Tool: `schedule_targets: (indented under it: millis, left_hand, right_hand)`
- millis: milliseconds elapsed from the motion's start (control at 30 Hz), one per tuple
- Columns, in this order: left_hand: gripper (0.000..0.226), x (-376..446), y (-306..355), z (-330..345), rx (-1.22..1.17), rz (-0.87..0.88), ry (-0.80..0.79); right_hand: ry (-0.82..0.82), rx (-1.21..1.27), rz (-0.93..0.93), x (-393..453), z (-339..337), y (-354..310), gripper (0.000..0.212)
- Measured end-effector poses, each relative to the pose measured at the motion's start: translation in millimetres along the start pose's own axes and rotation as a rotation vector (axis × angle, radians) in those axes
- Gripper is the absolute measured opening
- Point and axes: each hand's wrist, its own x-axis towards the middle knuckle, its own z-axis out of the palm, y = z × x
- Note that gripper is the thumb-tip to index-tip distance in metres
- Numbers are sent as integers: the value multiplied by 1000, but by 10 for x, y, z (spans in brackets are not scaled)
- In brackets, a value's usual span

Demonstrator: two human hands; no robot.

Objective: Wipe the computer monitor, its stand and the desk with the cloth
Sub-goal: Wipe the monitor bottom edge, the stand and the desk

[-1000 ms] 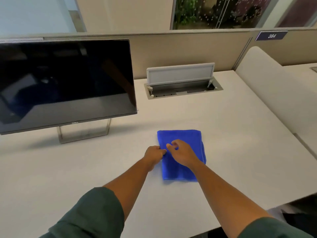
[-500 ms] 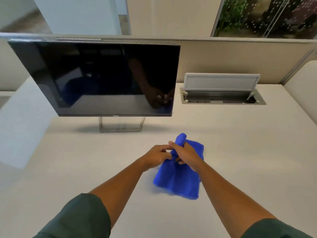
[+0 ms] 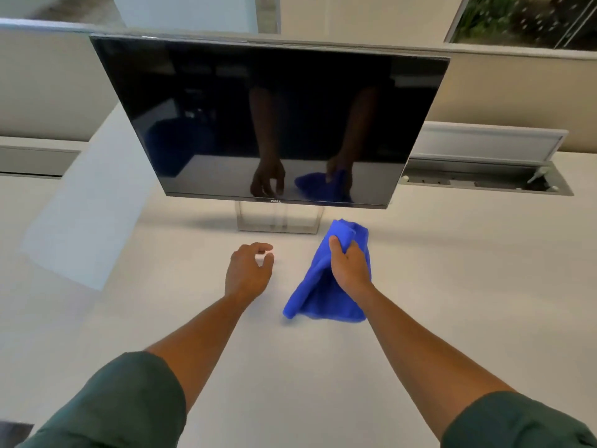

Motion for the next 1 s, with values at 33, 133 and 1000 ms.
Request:
schedule_targets:
  millis: [33,133,1000]
  left_hand:
    - [23,41,-109,-54,59,8,57]
    - [31,174,-392,-192,173,33,172]
    - [55,461,-964,-145,381,168,208]
  right_hand:
    - [35,8,-12,10,50,-17,19]
    - [130,-13,-41,73,226,-51,23]
    - [206,-666,-453,201,1619,-69,70]
